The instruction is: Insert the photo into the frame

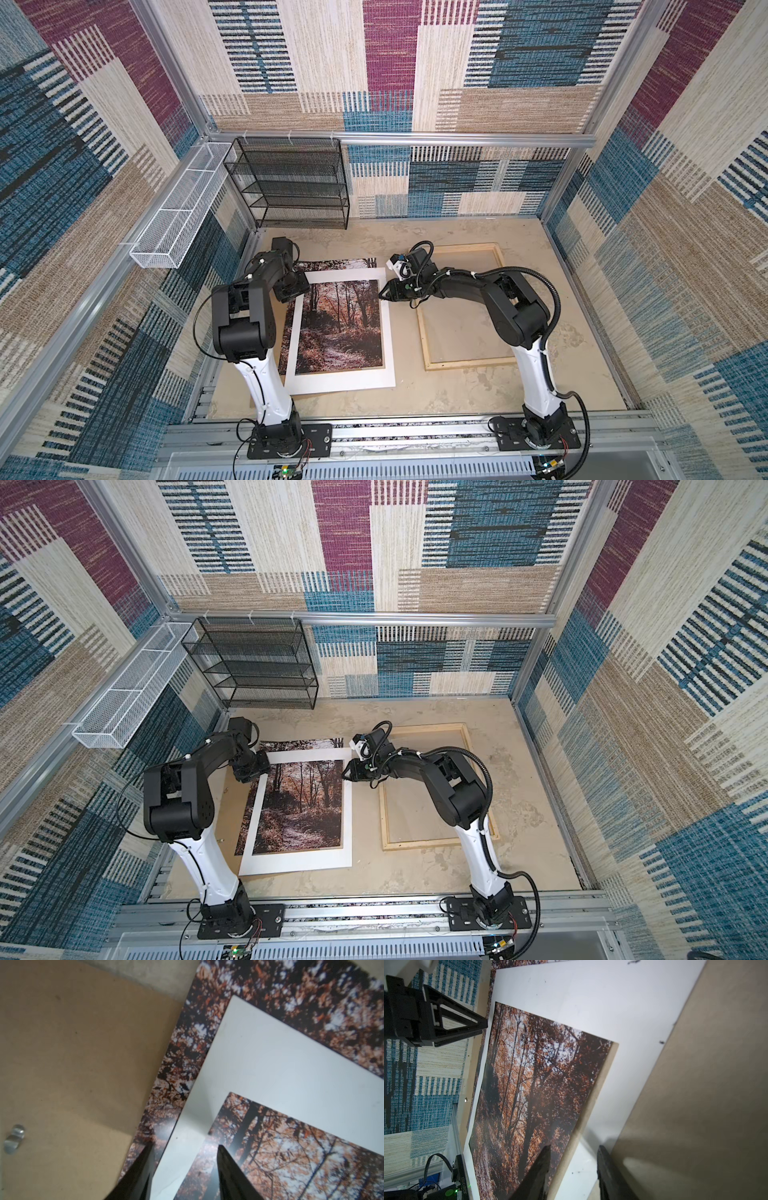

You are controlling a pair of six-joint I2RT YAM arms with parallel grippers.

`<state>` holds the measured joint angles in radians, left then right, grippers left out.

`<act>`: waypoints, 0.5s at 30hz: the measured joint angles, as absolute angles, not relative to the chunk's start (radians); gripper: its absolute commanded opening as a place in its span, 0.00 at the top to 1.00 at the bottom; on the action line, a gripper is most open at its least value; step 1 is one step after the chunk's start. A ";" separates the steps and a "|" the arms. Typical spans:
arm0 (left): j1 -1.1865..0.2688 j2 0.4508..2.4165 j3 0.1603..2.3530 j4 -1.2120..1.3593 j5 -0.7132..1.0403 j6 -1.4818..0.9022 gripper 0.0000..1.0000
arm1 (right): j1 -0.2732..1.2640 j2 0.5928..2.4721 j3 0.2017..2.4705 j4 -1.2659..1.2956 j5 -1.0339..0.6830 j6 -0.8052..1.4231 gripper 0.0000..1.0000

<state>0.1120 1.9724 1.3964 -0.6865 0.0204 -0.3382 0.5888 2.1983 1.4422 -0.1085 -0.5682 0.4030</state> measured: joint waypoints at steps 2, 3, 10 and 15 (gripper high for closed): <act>0.113 1.992 1.416 -0.700 0.033 -0.332 0.48 | 0.589 2.208 1.453 -0.102 -0.567 0.403 0.60; 0.113 1.998 1.422 -0.703 0.032 -0.329 0.48 | 0.590 2.212 1.458 -0.101 -0.566 0.403 0.60; 0.114 2.019 1.445 -0.719 0.044 -0.297 0.50 | 0.590 2.222 1.474 -0.100 -0.546 0.402 0.60; 0.113 1.998 1.427 -0.703 0.109 -0.289 0.51 | 0.590 2.224 1.480 -0.101 -0.535 0.395 0.60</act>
<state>0.1135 1.9976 1.4265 -0.7033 0.1089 -0.2890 0.5896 2.2242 1.4799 -0.1013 -0.5354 0.3954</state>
